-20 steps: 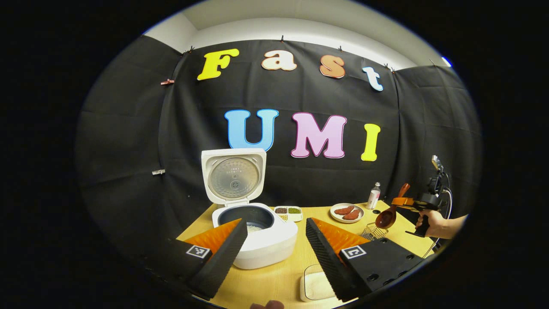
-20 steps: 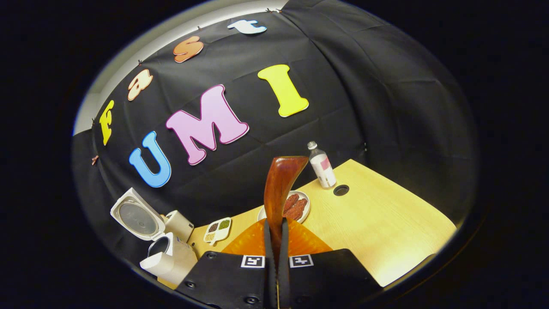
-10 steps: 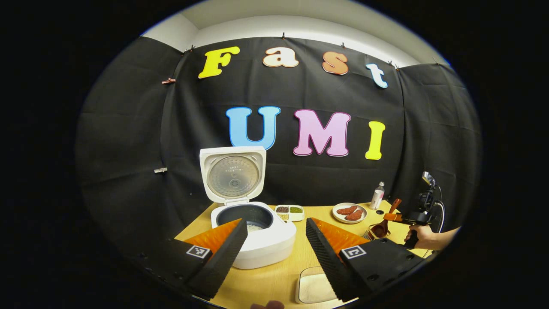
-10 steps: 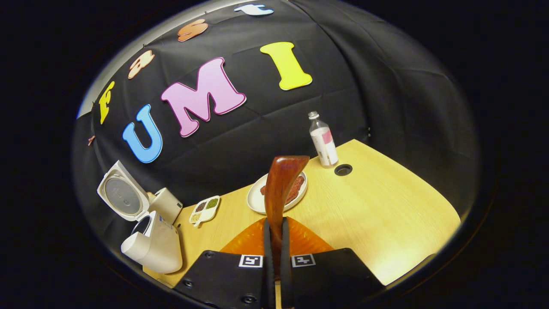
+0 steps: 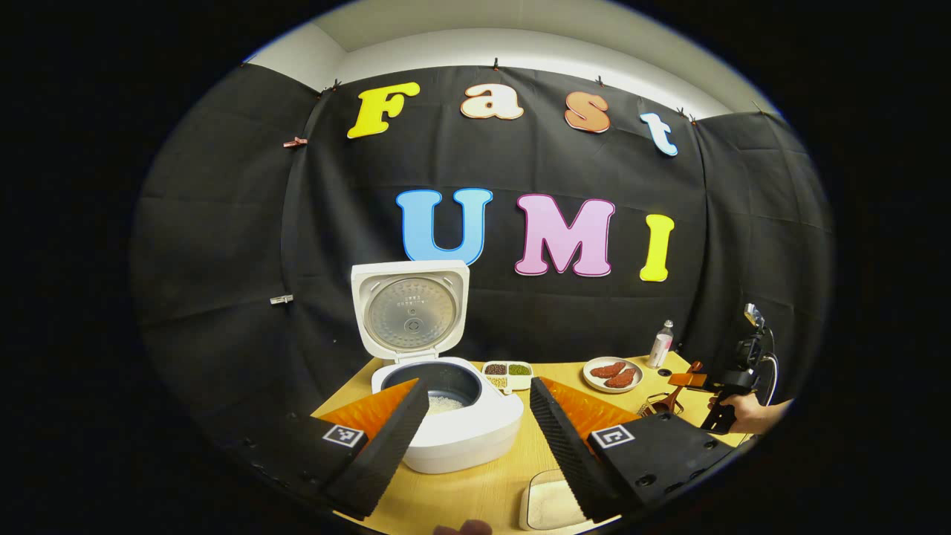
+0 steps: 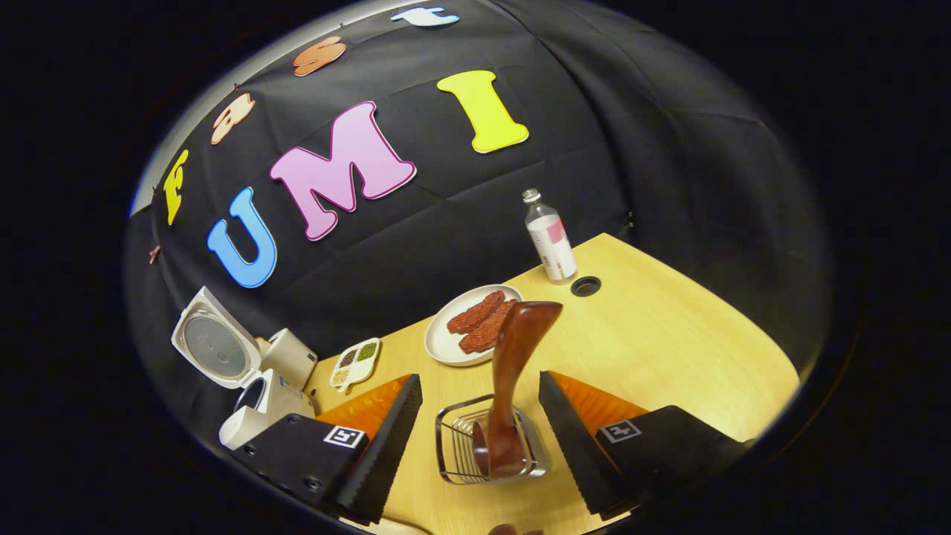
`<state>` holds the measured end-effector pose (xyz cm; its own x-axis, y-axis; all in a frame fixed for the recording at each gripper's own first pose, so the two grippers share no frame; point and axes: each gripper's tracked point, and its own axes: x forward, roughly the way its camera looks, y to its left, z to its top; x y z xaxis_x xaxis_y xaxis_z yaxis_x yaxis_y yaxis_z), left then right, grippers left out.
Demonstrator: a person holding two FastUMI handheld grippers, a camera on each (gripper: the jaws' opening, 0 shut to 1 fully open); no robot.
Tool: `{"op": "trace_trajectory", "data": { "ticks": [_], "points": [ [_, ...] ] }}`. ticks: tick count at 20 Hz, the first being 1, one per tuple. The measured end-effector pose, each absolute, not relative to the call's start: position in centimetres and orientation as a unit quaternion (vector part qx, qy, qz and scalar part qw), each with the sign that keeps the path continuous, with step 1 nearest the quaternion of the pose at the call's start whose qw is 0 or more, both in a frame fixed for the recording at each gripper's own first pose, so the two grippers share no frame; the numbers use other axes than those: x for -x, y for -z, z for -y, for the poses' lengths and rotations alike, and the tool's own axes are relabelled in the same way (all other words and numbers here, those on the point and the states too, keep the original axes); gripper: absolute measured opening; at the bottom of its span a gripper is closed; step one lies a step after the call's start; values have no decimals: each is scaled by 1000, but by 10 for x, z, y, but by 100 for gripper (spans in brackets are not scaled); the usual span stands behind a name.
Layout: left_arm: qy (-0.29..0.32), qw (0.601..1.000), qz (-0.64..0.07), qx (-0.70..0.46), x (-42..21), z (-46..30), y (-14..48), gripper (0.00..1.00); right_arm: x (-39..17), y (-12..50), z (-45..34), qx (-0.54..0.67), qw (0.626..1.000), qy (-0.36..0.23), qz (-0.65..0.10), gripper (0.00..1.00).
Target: Close the left gripper, press the button to open the rice cooker; take a wooden spoon from the chopstick holder with the right hand, scoop a spoonful of rice and pour it into the rice cooker, then put the wooden spoon back into the chopstick holder.
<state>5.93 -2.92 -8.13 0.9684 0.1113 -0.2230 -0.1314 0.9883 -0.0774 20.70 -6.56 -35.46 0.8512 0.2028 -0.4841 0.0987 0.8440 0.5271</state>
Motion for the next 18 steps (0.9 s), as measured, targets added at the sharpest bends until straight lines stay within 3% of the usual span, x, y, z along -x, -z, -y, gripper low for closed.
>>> {"op": "trace_trajectory", "data": {
  "ticks": [7, 12, 18],
  "points": [
    [-75, 994, -71, 44, -87, -9, 48, 95, -155, 275, 81, -198, 953, -19, -229, 98],
    [-96, 994, -22, 43, -121, -49, 0, 95, -111, 208, 79, -215, 959, -22, -184, 98],
    [-102, 994, 16, 18, -167, -70, -37, 95, -64, 198, 77, -162, 970, -17, -183, 98]
  ]
}}
